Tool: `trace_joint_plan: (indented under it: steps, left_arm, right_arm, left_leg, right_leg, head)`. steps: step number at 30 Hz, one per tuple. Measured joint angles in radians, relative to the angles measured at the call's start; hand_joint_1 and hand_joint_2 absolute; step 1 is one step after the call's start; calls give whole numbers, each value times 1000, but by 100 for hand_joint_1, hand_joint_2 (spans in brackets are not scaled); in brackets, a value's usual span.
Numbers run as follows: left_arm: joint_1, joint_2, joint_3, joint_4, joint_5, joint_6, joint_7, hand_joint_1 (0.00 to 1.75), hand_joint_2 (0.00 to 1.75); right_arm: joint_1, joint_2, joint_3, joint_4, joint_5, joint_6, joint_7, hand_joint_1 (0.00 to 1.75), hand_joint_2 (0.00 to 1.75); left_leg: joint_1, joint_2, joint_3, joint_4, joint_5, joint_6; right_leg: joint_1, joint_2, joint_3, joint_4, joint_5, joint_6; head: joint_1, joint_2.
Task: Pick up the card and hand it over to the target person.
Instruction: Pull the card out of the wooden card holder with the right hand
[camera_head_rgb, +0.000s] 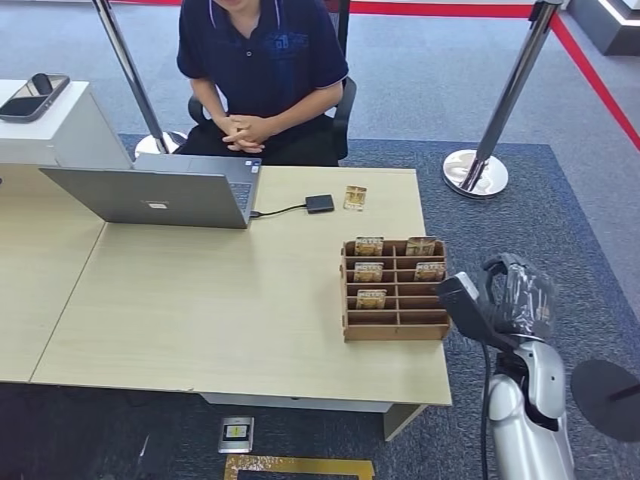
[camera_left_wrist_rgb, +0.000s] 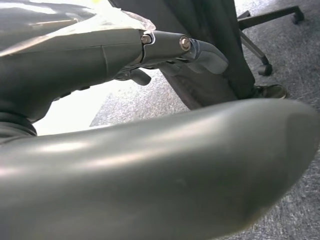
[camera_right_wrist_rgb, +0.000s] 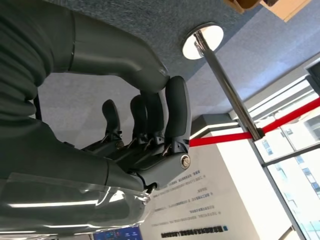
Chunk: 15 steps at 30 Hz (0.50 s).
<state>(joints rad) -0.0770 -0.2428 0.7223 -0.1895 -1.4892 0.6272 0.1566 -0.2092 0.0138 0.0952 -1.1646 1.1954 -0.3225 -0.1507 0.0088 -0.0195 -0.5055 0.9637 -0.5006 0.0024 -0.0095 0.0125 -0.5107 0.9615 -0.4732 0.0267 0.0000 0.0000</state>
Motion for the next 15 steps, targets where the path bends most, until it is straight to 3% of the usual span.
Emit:
trace_joint_plan:
  steps: [4,8,9,13,15]
  left_arm:
    - [0,0,0,0,1,-3,-3,0,0]
    - [-1,-2,9,-1,11,2,5,0,0]
    - [-1,-3,10,-1,13,4,7,0,0]
    - [-1,-3,9,0,16,6,11,0,0]
    - [-1,-3,9,0,17,7,11,0,0]
  right_arm:
    - [7,-20,20,-9,8,30,15,130,175]
    - [-50,-30,49,53,5,50,17,123,175]
    - [-67,-29,54,72,3,53,17,115,175]
    - [-117,-25,81,138,6,60,20,46,175]
    - [-133,-25,91,160,9,62,22,42,175]
  left_leg:
    - [0,-1,-1,0,0,0]
    - [0,1,-1,0,0,0]
    - [0,1,0,0,0,0]
    - [0,2,0,0,0,0]
    - [0,2,0,0,0,0]
  right_leg:
    - [0,-1,0,0,0,0]
    - [0,1,-1,0,0,0]
    - [0,1,-1,0,0,0]
    - [0,2,-1,0,1,0]
    - [0,2,-1,0,1,0]
  head:
    - [0,0]
    - [0,0]
    - [0,0]
    - [0,0]
    - [0,0]
